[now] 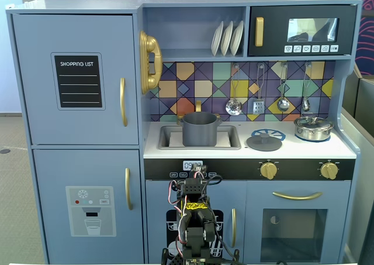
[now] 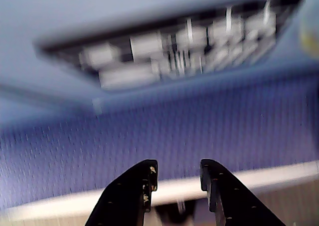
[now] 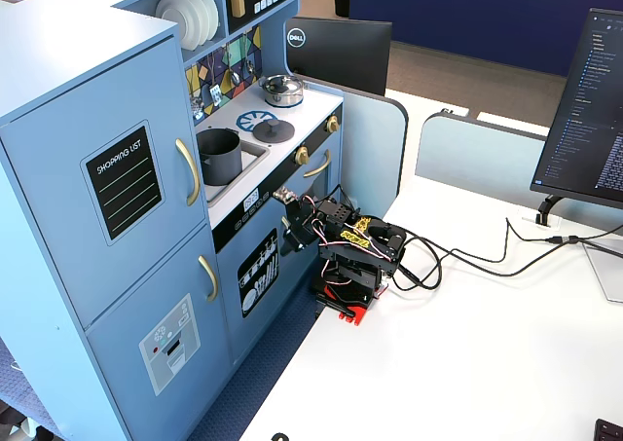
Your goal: Take off the lid from the gray recipient and place it on the counter
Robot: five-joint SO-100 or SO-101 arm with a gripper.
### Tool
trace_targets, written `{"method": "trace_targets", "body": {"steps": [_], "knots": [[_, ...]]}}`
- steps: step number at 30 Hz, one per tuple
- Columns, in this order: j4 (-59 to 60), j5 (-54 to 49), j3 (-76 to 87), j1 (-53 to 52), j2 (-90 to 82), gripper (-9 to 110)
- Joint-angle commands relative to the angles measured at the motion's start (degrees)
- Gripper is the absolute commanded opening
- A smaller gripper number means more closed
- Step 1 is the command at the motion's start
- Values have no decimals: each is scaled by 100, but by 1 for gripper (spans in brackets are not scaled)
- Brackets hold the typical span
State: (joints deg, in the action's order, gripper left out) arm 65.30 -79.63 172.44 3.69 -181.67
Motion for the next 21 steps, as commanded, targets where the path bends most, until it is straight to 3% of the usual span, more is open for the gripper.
{"method": "trace_targets", "body": {"steps": [1,7,21], "knots": [[1020,9,-44,44,-35,0],[2224,-703,-44,114,-35,1],[2232,-809,-44,-237,-44,4]]}}
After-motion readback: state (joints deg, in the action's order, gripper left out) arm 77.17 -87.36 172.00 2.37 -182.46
